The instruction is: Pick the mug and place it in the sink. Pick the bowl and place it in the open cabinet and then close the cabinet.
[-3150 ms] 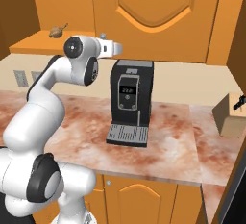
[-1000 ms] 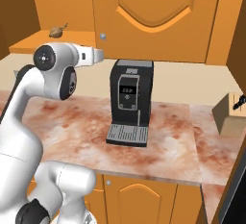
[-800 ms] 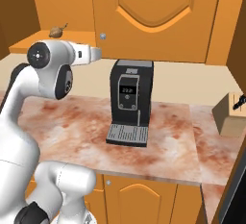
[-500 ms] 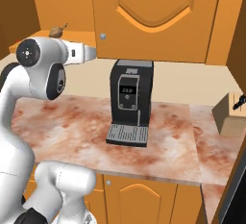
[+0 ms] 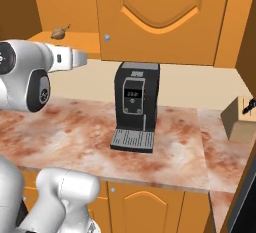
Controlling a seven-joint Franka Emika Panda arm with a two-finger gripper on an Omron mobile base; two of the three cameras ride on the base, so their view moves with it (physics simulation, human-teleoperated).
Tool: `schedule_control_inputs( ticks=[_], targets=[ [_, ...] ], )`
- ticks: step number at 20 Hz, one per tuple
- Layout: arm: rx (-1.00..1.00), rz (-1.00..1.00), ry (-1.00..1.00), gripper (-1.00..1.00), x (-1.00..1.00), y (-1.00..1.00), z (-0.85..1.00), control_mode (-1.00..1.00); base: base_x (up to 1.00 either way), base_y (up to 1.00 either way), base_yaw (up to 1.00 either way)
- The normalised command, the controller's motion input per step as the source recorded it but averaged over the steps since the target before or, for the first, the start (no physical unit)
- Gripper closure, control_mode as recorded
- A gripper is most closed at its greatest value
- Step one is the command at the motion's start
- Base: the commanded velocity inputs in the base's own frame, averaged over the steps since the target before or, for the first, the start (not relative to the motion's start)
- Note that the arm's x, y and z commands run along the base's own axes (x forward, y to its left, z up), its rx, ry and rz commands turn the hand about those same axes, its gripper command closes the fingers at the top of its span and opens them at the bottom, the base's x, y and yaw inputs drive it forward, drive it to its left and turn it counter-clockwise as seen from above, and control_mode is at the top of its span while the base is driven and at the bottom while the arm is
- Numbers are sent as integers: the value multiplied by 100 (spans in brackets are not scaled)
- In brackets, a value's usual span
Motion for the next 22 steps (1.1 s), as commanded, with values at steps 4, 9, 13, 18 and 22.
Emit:
schedule_control_inputs(
  ticks=[4, 9, 13, 18, 22],
  targets=[
    [0, 0, 0, -100, -54, 14, 7, -100, 0, 0, 0],
    [0, 0, 0, -100, -49, 17, 11, -100, 0, 0, 0],
    [0, 0, 0, -100, -48, 21, 13, -100, 0, 0, 0],
    [0, 2, 0, -100, -52, 24, 14, -100, 0, 0, 0],
    [0, 4, 0, -100, -61, 21, 10, -100, 0, 0, 0]
  ],
)
